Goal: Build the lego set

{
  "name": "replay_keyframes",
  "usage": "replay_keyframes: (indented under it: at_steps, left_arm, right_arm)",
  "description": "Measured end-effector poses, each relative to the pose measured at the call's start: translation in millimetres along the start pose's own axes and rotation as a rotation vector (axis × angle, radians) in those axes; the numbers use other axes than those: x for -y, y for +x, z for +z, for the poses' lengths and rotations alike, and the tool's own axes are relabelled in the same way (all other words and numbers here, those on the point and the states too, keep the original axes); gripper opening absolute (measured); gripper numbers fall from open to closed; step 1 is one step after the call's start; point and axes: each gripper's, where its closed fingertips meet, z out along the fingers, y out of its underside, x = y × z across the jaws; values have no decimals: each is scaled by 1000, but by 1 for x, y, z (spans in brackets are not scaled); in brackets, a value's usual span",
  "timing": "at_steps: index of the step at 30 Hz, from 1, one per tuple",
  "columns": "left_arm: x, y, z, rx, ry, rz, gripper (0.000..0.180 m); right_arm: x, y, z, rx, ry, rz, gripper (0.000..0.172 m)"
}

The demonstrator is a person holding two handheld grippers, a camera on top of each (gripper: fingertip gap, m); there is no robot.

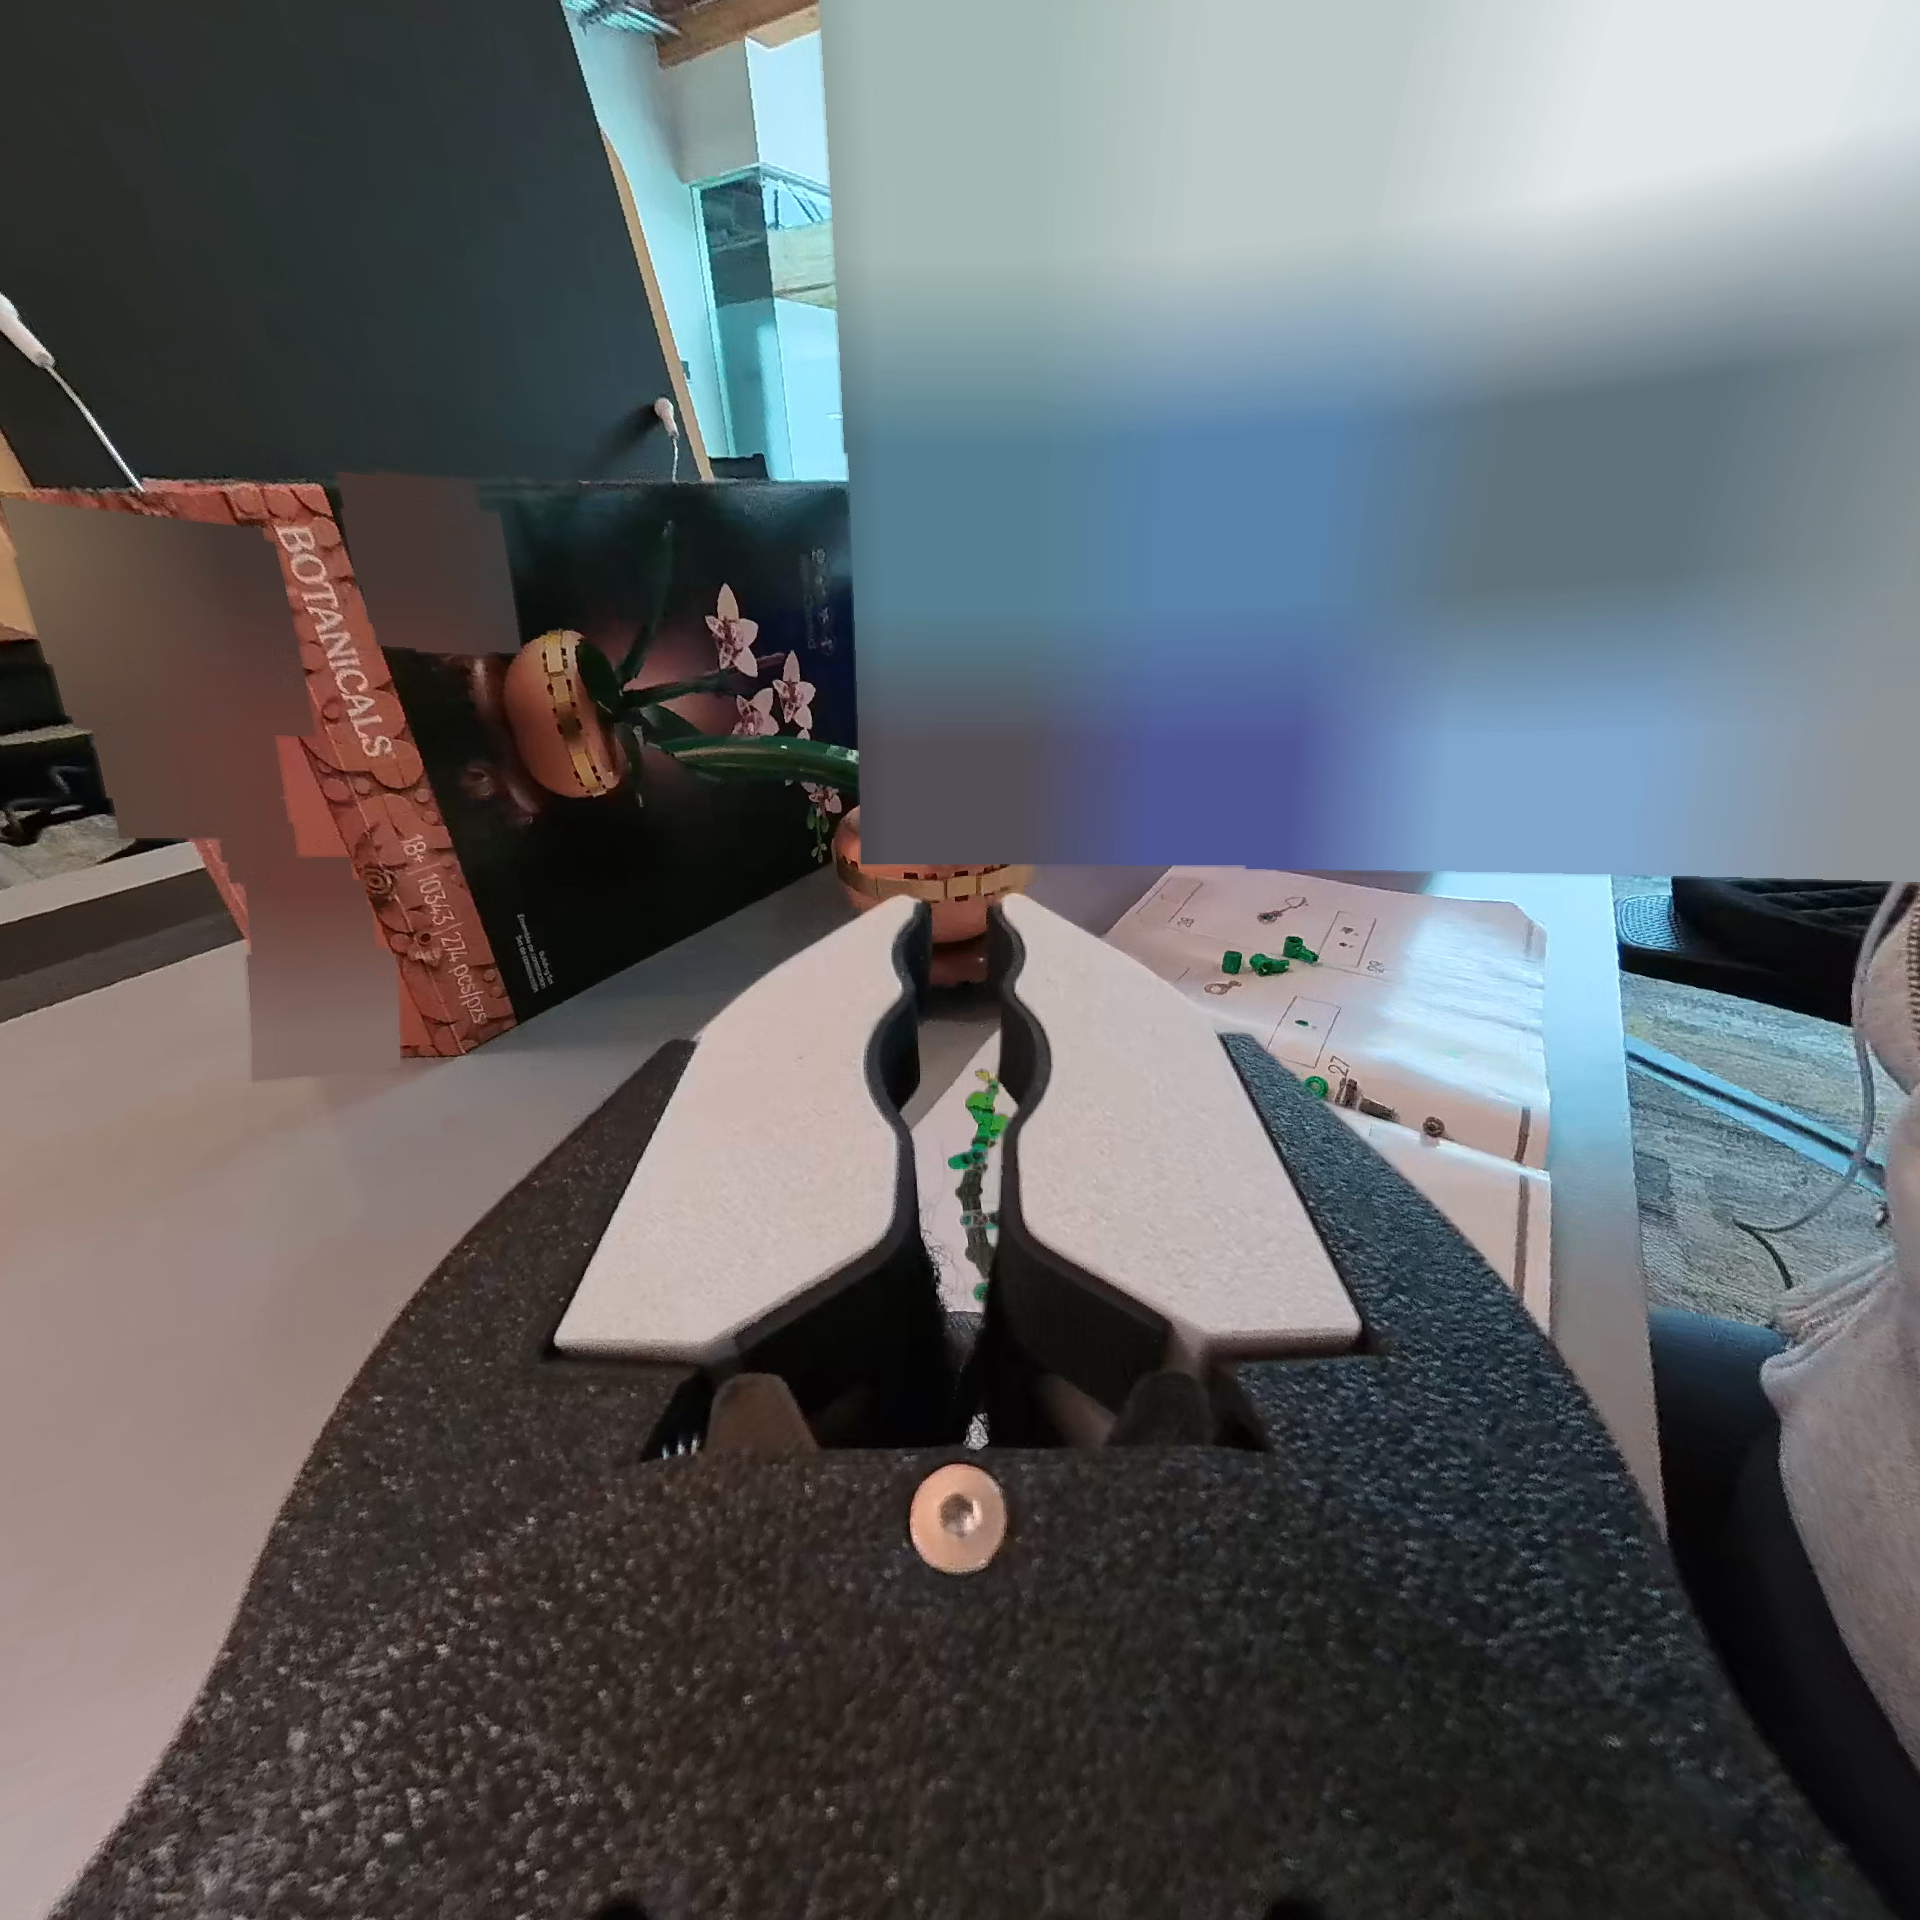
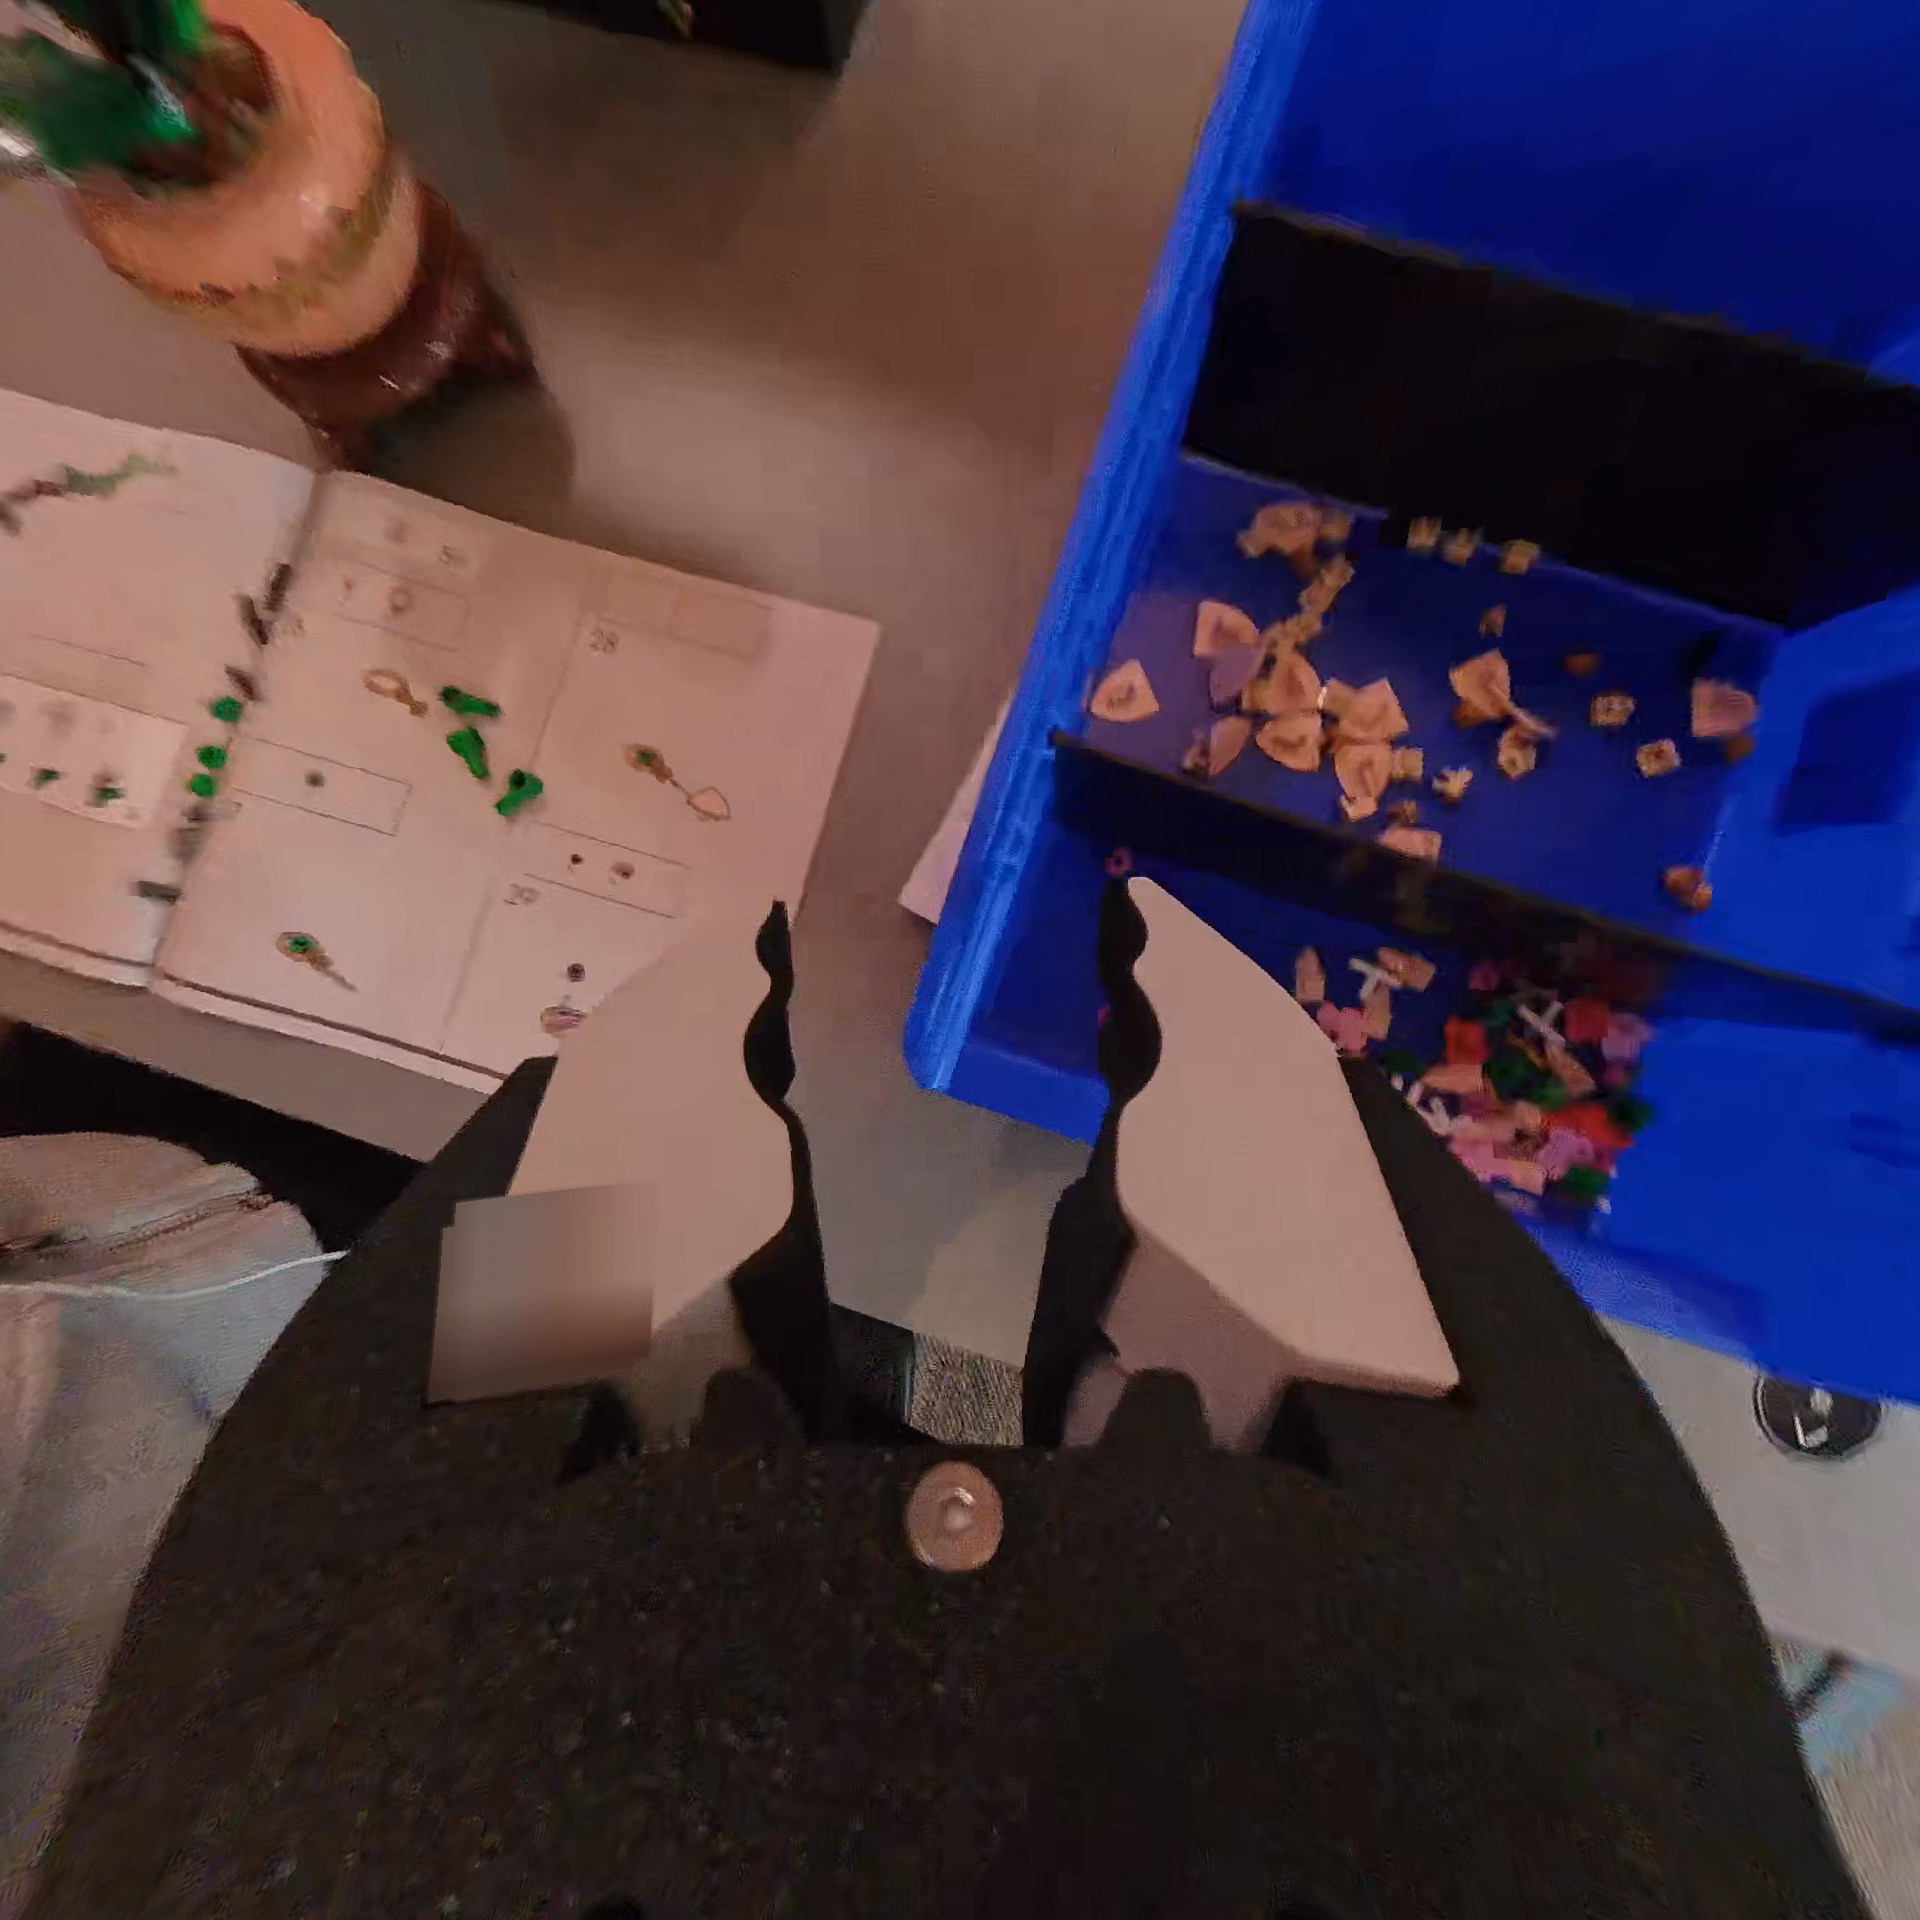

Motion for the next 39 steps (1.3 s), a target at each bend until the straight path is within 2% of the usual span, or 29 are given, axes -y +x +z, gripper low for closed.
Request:
replay_keyframes:
  at_steps: [1, 2, 3, 4, 5, 6, 9, 13, 17, 19, 23, 28, 30, 32, 35, 37, 39]
  left_arm:
    - [-2, 0, 1, -3, -7, -1, 9]
    - [-3, 1, 2, -7, -9, -2, 10]
    - [-2, 1, 2, -11, -6, -4, 10]
    - [-1, 2, 2, -16, 1, -8, 10]
    - [-1, 2, 2, -20, 10, -14, 10]
    - [1, 3, 1, -23, 19, -21, 10]
    - [8, 1, -2, -20, 61, -38, 10]
    - [15, -1, -6, -18, 106, -65, 9]
    - [15, -2, -6, -17, 102, -74, 10]
    - [13, -7, -8, 12, 81, -73, 9]
    - [12, -11, -10, 37, 72, -67, 9]
    - [12, -12, -10, 61, 56, -41, 10]
    - [10, -17, -10, 89, 42, -54, 9]
    - [10, -25, -12, 135, 38, -61, 9]
    - [13, -35, -18, 196, 53, -54, 8]
    - [13, -39, -20, 215, 54, -70, 7]
    - [12, -42, -22, 234, 53, -83, 6]
  right_arm:
    - [-12, 4, 10, -77, -36, 5, 56]
    - [-20, 5, 21, -128, -53, -7, 43]
    - [-20, 2, 31, -150, -22, -33, 16]
    - [-16, 7, 34, -219, 26, -59, 6]
    - [-11, 12, 31, -285, 55, -76, 4]
    - [-4, 18, 25, -339, 95, -64, 5]
    - [22, 18, 13, -347, 237, -21, 6]
    - [35, 3, 25, -397, 206, -92, 8]
    - [19, 0, 46, -447, 110, -108, 8]
    - [11, -1, 53, -416, 100, -91, 7]
    - [7, 9, 53, -456, 117, -85, 6]
    - [-3, 25, 43, -413, 116, -78, 7]
    - [-1, 30, 37, -427, 148, -120, 12]
    - [11, 30, 18, -471, 268, -152, 45]
    - [41, 21, -29, -509, 542, -167, 94]
    - [64, -8, -49, -362, 721, -174, 66]
    - [83, -42, -59, -157, 857, -178, 99]
